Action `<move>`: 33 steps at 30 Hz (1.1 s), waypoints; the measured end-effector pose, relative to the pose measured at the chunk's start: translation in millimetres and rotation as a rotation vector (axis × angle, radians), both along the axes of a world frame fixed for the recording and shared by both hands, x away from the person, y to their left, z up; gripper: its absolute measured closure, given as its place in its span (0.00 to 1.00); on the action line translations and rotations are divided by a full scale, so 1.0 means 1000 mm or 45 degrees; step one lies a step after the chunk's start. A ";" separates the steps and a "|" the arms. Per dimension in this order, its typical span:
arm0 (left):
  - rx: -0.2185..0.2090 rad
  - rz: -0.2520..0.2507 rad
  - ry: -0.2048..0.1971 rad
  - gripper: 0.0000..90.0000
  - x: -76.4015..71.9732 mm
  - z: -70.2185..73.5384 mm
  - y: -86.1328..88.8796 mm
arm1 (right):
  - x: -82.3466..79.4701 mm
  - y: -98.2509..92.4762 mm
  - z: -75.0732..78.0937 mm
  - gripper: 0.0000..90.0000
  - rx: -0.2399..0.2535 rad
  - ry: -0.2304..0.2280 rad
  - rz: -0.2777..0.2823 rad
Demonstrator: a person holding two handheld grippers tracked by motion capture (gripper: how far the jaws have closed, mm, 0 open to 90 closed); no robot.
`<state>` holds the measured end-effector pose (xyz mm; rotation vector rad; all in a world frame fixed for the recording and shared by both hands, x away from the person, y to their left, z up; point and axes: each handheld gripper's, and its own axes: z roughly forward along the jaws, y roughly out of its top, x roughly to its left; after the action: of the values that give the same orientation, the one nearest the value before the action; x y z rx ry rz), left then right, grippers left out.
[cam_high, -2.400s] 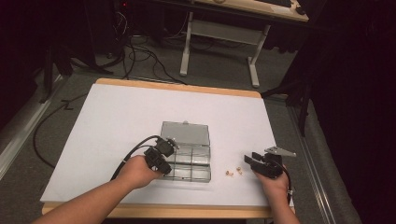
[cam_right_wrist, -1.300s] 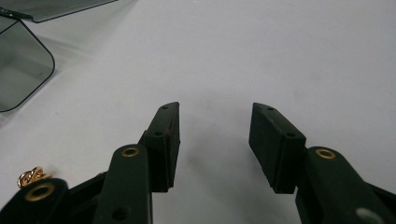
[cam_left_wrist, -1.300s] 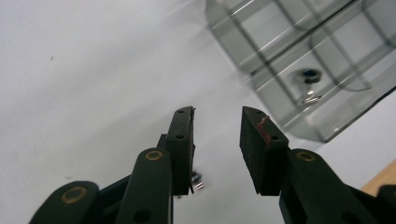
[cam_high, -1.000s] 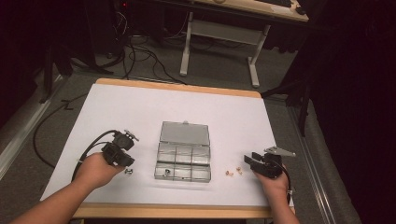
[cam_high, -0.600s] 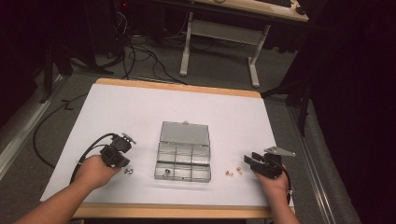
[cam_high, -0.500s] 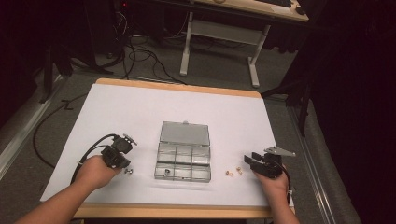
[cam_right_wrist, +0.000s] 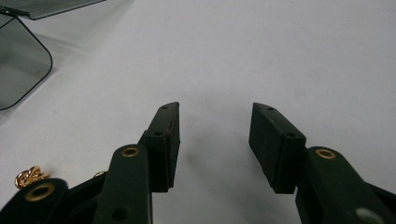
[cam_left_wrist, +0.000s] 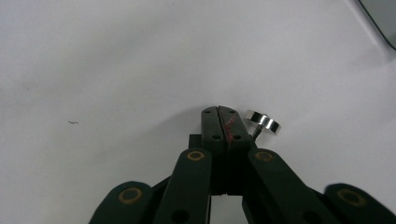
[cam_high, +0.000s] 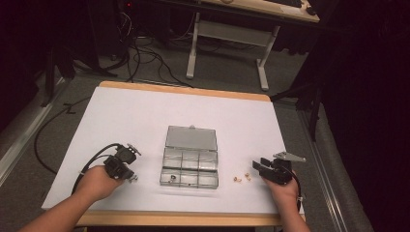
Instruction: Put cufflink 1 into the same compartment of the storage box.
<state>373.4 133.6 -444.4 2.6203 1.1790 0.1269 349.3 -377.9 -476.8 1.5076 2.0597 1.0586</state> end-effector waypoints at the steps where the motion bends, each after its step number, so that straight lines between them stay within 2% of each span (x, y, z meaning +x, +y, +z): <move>1: -0.001 0.005 0.002 1.00 -0.001 0.000 0.000 | 0.000 0.000 0.000 0.60 0.002 0.002 -0.002; 5: 0.010 0.003 0.003 0.99 -0.006 0.003 0.001 | 0.000 0.000 0.000 0.60 0.001 0.003 -0.002; 10: -0.014 0.037 -0.031 0.87 -0.004 0.016 0.003 | 0.000 0.000 0.000 0.60 -0.001 0.001 -0.003; 14: -0.032 0.024 -0.040 0.78 -0.004 0.025 0.000 | 0.000 0.000 0.000 0.60 -0.002 0.001 -0.004; 16: -0.032 0.014 -0.053 0.69 -0.005 0.026 -0.002 | 0.000 0.000 0.000 0.60 -0.002 0.001 -0.004; 18: -0.053 0.007 -0.047 0.62 -0.005 0.024 -0.004 | 0.000 0.000 0.000 0.60 0.001 0.000 -0.005; 20: -0.046 -0.020 -0.017 0.58 -0.006 0.021 -0.007 | 0.000 0.000 0.000 0.60 0.000 0.000 -0.005; 23: -0.040 -0.031 0.005 0.59 -0.006 0.013 -0.012 | 0.000 0.000 0.000 0.60 -0.003 0.001 -0.004; 26: -0.017 -0.046 0.017 0.65 -0.005 0.007 -0.016 | 0.000 0.000 0.000 0.60 -0.001 0.001 -0.004; 33: 0.009 -0.060 0.031 0.74 -0.006 0.001 -0.020 | 0.000 0.000 0.000 0.60 -0.001 0.001 -0.004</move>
<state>367.7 114.1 -443.4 2.6605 1.1261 0.0901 349.5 -378.0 -476.8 1.5107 2.0578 1.0560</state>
